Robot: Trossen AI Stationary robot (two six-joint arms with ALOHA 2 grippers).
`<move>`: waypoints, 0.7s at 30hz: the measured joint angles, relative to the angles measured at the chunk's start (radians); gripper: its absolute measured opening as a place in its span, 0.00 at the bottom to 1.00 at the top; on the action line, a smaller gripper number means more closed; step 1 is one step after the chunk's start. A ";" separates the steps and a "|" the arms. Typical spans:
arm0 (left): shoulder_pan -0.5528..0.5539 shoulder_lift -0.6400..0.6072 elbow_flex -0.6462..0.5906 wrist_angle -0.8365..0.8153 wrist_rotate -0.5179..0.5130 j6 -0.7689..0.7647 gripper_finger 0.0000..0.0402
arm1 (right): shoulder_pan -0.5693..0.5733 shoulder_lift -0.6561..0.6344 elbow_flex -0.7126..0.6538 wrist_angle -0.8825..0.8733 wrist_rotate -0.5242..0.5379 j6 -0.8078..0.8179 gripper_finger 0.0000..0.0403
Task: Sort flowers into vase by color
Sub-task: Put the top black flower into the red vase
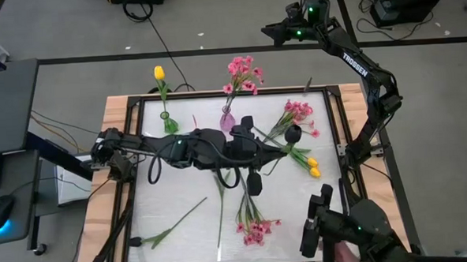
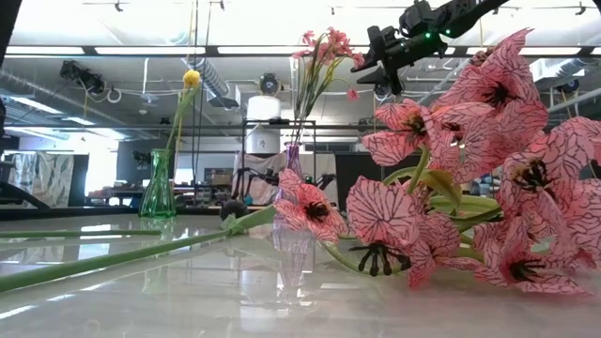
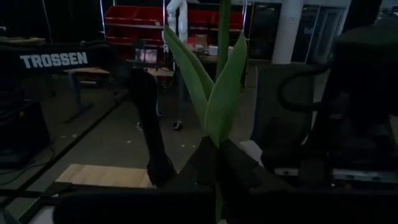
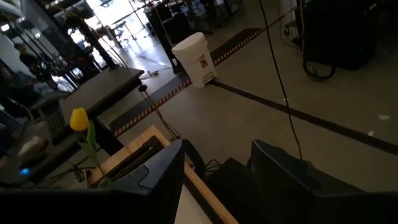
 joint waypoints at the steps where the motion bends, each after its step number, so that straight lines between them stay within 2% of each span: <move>1: 0.000 0.000 0.000 0.002 -0.004 -0.001 0.02 | 0.000 0.000 0.000 0.003 0.000 0.020 0.49; 7: -0.001 0.000 0.000 0.008 -0.053 -0.002 0.02 | 0.000 0.000 0.000 0.006 0.001 0.084 0.49; 12: 0.007 0.000 0.000 0.007 -0.053 -0.002 0.02 | 0.000 0.000 0.000 0.006 -0.031 0.185 0.49; 18: 0.007 0.000 0.000 0.002 -0.053 0.013 0.02 | -0.001 0.000 0.000 0.001 -0.176 0.263 0.49; 21: 0.007 0.000 0.000 0.002 -0.053 0.029 0.02 | -0.004 0.000 0.000 -0.027 -0.344 0.247 0.49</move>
